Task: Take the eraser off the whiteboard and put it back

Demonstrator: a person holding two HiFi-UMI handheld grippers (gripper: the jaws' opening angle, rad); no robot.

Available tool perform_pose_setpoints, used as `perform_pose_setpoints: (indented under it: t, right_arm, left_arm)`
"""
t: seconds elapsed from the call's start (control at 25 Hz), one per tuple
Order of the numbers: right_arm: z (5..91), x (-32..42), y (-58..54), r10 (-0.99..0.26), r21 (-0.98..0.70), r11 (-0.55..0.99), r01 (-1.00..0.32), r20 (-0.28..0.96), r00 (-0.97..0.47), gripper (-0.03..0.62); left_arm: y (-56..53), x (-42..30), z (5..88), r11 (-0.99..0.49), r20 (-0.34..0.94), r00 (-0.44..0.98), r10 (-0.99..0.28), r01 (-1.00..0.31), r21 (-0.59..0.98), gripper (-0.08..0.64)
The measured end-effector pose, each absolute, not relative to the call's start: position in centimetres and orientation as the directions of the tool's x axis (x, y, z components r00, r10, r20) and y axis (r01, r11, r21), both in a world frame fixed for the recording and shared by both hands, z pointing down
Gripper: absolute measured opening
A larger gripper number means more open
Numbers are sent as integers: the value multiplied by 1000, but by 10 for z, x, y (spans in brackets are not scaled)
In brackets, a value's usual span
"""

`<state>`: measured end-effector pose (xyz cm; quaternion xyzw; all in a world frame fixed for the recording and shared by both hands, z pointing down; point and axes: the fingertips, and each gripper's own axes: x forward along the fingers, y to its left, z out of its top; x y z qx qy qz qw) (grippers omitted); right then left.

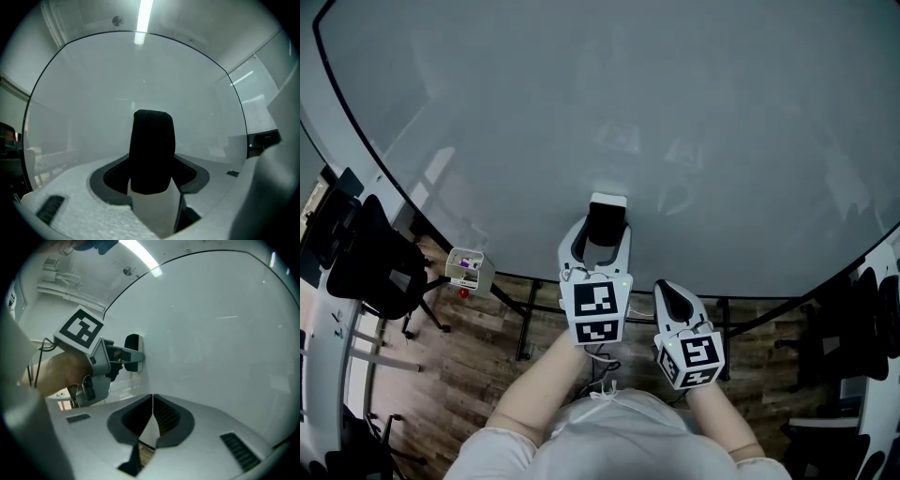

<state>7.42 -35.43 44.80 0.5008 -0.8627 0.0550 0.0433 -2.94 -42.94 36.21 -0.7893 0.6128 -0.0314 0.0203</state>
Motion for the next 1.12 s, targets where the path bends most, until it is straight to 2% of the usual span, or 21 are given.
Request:
perform_pose_setpoints:
  t: [0.64,0.88,1.12]
  right_arm:
    - [457,72,-341,-876,-65,452,-890,155,-456,28]
    - [459,72,-336,-886,-61,432,-900,156,-436,28]
    - [462,64,-332,-885,-78,428,-900,166,-435,28]
  left_arm:
    - [-391,-43,365,-343,-6,345,-938,-933,-107,258]
    - [-372,-68,402,-345,52,342,-938,-933,-99,258]
    - [-352,-59,439,-373,109,365,-925,-926,-62,258]
